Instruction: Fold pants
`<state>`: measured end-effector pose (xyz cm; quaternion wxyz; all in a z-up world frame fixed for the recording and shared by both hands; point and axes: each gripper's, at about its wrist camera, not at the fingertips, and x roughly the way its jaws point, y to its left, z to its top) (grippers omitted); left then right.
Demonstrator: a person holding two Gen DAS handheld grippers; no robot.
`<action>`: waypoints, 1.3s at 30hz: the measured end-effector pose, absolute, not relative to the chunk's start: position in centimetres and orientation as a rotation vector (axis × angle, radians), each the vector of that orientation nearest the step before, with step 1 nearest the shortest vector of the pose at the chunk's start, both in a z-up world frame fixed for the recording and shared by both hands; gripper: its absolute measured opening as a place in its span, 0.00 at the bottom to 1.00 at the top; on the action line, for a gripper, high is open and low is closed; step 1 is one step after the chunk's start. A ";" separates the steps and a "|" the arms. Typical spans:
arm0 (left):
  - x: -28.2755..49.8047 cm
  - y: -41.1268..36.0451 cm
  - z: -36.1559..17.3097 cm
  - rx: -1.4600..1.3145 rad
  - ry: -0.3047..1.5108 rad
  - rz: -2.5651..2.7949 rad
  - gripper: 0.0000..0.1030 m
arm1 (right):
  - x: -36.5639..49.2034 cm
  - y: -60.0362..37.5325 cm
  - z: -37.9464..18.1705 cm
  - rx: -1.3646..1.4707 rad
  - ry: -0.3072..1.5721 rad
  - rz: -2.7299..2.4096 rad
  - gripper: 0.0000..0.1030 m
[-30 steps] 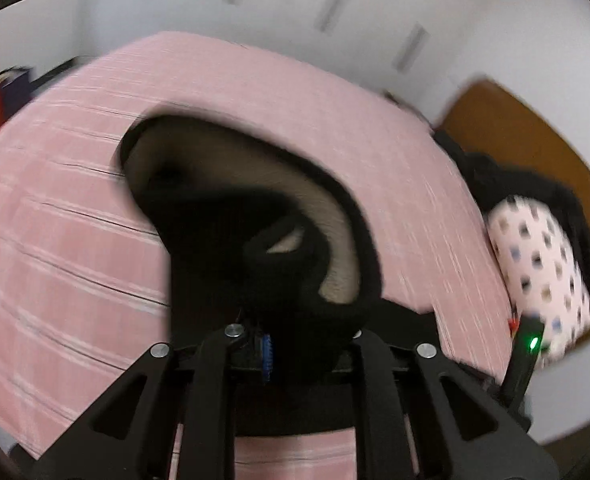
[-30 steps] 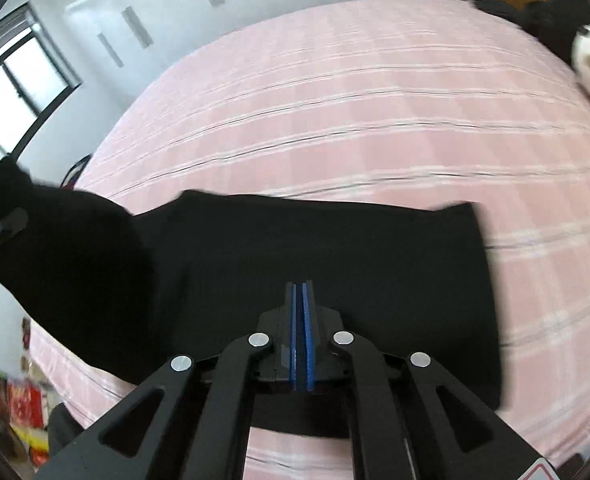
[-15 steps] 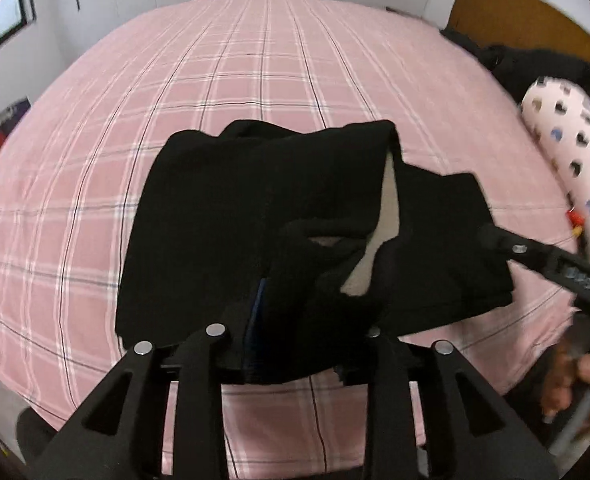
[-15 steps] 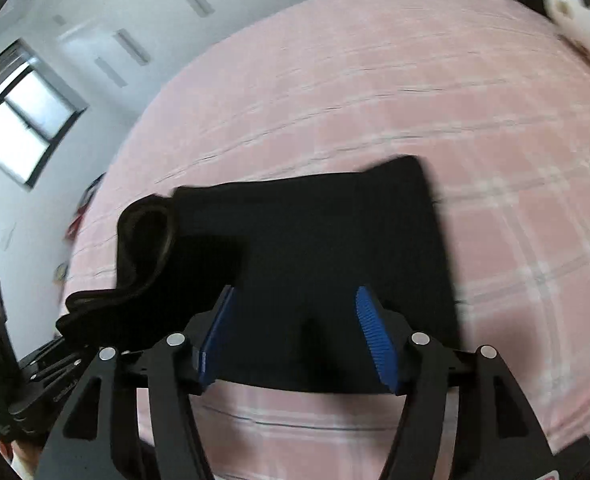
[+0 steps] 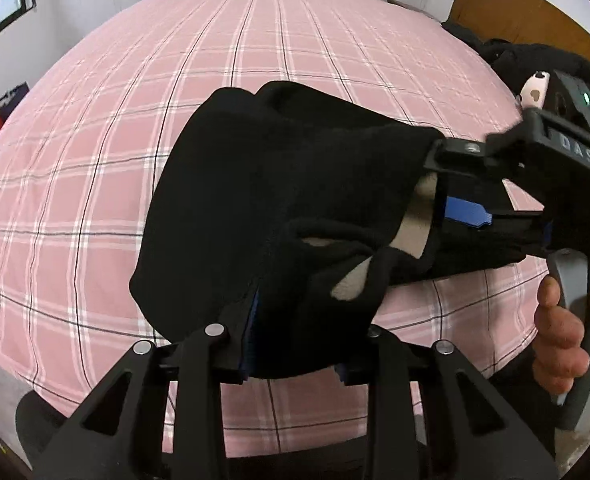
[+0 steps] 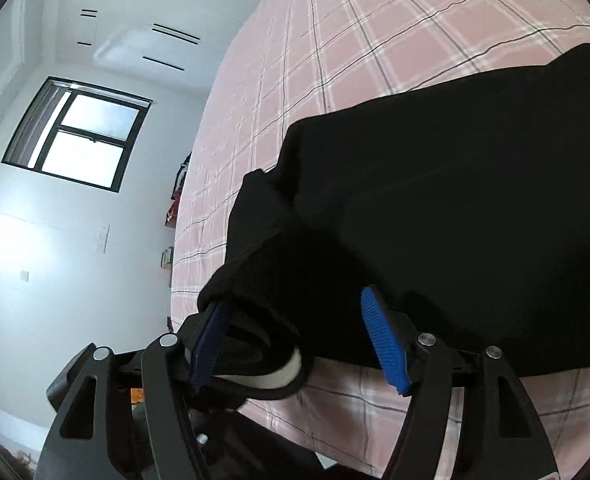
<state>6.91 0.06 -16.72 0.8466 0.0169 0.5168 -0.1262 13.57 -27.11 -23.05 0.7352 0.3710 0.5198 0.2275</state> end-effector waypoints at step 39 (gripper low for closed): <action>7.0 3.9 -14.3 0.079 1.034 0.016 0.95 | 12.6 -28.1 -21.7 0.592 1.040 0.258 0.32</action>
